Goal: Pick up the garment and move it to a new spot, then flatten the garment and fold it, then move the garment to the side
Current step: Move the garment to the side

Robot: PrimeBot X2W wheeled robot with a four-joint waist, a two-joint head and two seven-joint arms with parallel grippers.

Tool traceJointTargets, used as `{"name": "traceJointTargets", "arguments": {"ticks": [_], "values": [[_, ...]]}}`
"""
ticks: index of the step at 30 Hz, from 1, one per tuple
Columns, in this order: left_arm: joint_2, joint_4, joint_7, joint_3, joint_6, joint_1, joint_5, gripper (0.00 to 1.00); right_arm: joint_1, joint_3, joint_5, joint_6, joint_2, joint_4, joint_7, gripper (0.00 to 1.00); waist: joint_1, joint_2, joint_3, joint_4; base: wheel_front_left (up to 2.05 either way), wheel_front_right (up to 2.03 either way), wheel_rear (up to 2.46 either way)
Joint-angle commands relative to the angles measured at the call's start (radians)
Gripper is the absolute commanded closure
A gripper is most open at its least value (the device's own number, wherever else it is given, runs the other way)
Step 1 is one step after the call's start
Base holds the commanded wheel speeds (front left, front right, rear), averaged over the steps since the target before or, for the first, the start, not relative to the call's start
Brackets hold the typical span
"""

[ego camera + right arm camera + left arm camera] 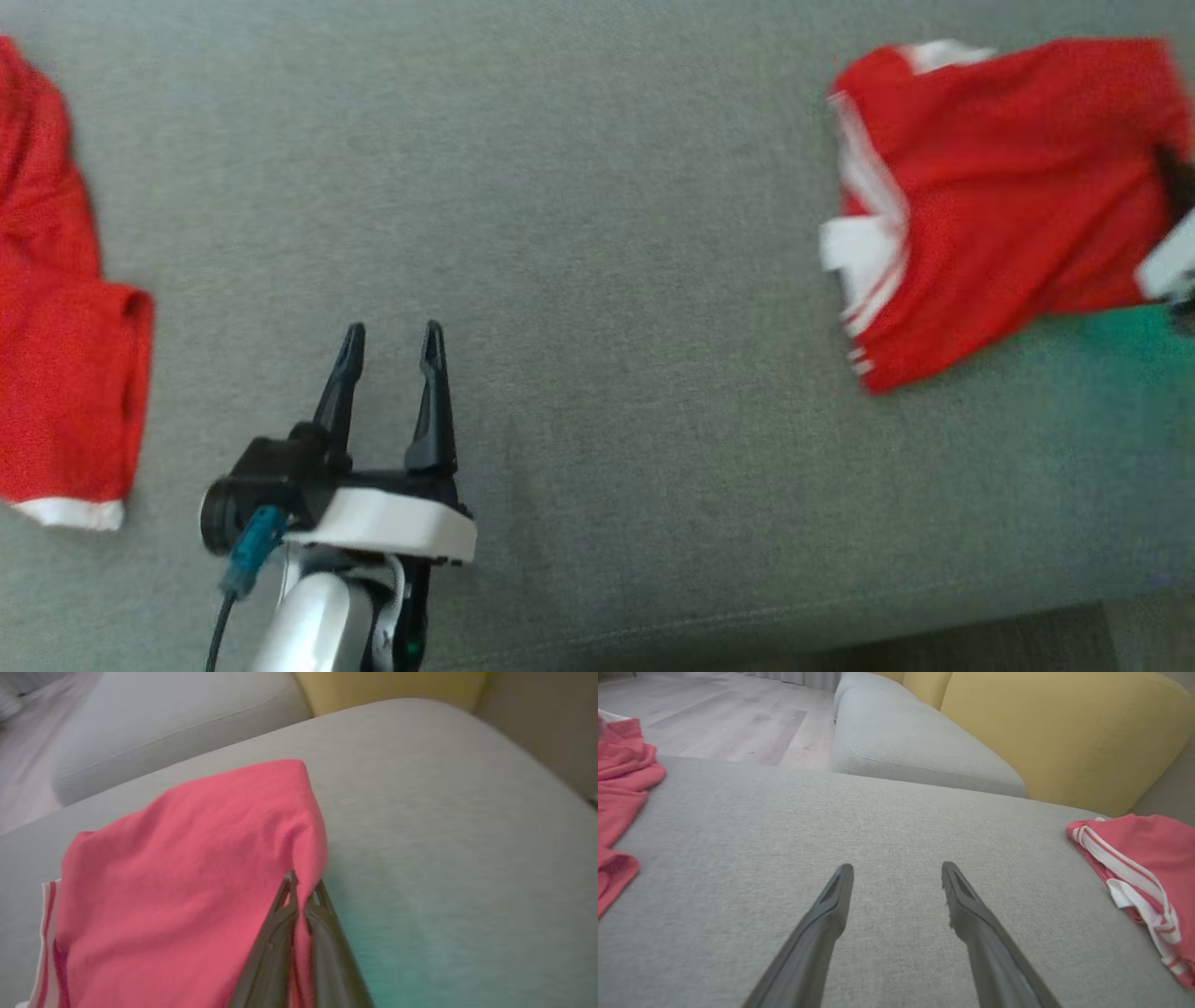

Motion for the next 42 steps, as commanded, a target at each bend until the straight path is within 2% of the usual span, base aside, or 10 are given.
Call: {"name": "traceJointTargets", "arguments": {"ticks": [1, 10, 15, 16, 17, 18, 23, 27, 38, 42], "values": [[-0.002, -0.036, -0.008, 0.032, -0.008, -0.033, 0.017, 0.0, -0.044, -0.012, -0.027, -0.001, -0.055, -0.001, -0.022, 1.0, -0.0002, 0.0, 0.042, -0.031, 0.0, 0.0, 0.0], [-0.002, -0.047, -0.008, 0.026, -0.033, -0.054, 0.055, 0.0, -0.214, -0.143, -0.221, -0.001, -0.141, 0.219, -0.176, 1.0, -0.0002, 0.0, 0.101, -0.011, 0.0, 0.0, 0.0], [-0.002, -0.06, -0.008, 0.01, -0.02, -0.061, 0.052, 0.0, -0.298, -0.228, -0.333, -0.001, -0.177, 0.351, -0.252, 1.0, -0.0002, 0.0, 0.119, 0.029, 0.0, 0.0, 0.0], [-0.002, -0.064, -0.008, 0.009, -0.016, -0.062, 0.049, 0.0, -0.313, -0.244, -0.359, -0.001, -0.184, 0.374, -0.271, 0.75, -0.0002, 0.0, 0.122, 0.033, 0.0, 0.0, 0.0], [-0.002, -0.067, -0.008, 0.009, -0.012, -0.063, 0.047, 0.0, -0.326, -0.259, -0.389, -0.001, -0.191, 0.395, -0.29, 0.07, -0.0002, 0.0, 0.124, 0.037, 0.0, 0.0, 0.0], [-0.002, -0.069, -0.008, 0.009, -0.009, -0.064, 0.045, 0.0, -0.336, -0.268, -0.425, -0.001, -0.199, 0.411, -0.309, 0.0, -0.0002, 0.0, 0.124, 0.04, 0.0, 0.0, 0.0], [-0.002, -0.073, -0.008, 0.01, 0.005, -0.065, 0.021, 0.0, -0.353, -0.334, -0.568, -0.001, -0.194, 0.426, -0.415, 0.0, -0.0002, 0.0, 0.087, 0.051, 0.0, 0.0, 0.0], [-0.002, -0.074, -0.008, 0.012, 0.016, -0.065, 0.0, 0.0, -0.314, -0.37, -0.648, -0.001, -0.126, 0.345, -0.447, 0.0, -0.0002, 0.0, 0.046, 0.047, 0.0, 0.0, 0.0], [-0.002, -0.024, -0.008, 0.064, 0.005, -0.012, -0.023, 0.0, 0.123, -0.395, -0.652, -0.001, 0.173, -0.168, -0.453, 0.0, -0.0002, 0.0, -0.123, 0.047, 0.0, 0.0, 0.0], [-0.002, -0.01, -0.008, 0.081, 0.001, 0.006, -0.026, 0.0, 0.273, -0.388, -0.641, -0.001, 0.24, -0.302, -0.453, 0.0, -0.0002, 0.0, -0.158, 0.053, 0.0, 0.0, 0.0]]}}
